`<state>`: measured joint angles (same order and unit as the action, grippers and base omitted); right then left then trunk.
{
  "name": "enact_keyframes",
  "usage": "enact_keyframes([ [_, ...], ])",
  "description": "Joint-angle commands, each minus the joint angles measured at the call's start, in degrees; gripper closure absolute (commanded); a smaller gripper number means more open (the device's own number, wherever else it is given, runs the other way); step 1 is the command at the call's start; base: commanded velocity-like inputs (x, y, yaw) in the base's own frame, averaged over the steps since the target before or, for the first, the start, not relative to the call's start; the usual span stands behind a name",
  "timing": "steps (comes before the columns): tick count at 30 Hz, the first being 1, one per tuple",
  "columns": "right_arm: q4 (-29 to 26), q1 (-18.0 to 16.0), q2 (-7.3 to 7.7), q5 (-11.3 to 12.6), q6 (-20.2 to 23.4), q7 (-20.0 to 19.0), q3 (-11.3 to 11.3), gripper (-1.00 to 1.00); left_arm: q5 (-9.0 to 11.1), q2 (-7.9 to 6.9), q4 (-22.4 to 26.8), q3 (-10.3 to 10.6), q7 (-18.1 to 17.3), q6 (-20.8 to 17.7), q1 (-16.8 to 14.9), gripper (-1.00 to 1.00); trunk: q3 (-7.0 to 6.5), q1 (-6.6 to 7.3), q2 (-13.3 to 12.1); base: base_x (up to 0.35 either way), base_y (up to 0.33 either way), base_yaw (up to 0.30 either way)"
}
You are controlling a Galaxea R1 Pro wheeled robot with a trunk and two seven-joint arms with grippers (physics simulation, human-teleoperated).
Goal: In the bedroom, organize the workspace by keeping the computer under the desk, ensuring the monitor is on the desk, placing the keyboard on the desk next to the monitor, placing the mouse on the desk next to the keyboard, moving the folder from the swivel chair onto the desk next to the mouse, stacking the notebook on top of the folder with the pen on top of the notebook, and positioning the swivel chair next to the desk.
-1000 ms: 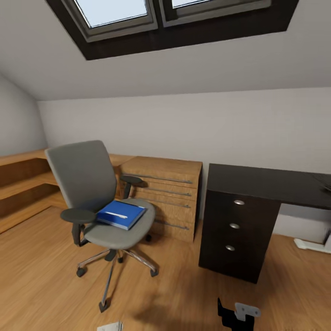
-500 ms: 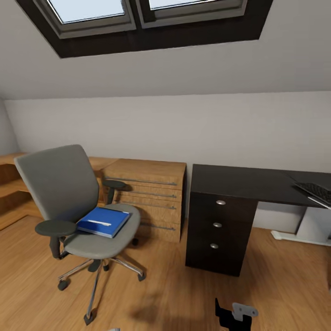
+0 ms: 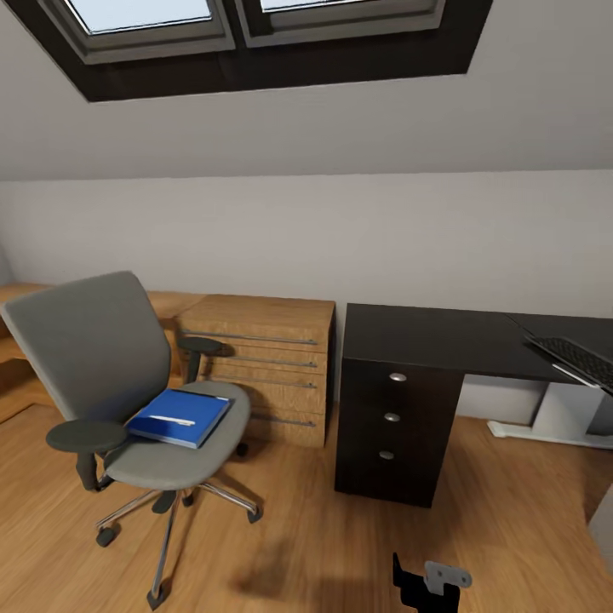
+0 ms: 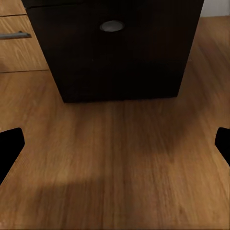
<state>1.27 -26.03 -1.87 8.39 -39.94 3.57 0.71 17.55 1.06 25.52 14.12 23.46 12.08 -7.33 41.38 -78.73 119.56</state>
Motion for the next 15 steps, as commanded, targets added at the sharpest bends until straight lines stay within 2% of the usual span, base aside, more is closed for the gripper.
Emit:
enact_keyframes([
  [1,0.12,-0.07,-0.1,0.14,-0.25,0.05,0.07,-1.0,0.59,-0.04,-0.25,0.48,0.36,0.91,-0.05,-1.0,-0.03,0.24,-0.39,0.0,0.0,-0.018],
  [9,0.06,-0.07,-0.16,0.14,-0.23,0.12,0.16,-1.0,0.55,-0.12,-1.02,0.55,0.36,3.3,-0.01,-1.0,-0.75,1.99,-3.59,0.0,0.0,-0.015],
  [15,0.05,-0.07,-0.08,0.14,-0.24,0.06,0.17,-1.0,0.52,-0.02,-1.16,0.56,0.36,3.5,-0.04,-1.0,-1.43,3.31,-6.0,0.0,0.0,-0.166],
])
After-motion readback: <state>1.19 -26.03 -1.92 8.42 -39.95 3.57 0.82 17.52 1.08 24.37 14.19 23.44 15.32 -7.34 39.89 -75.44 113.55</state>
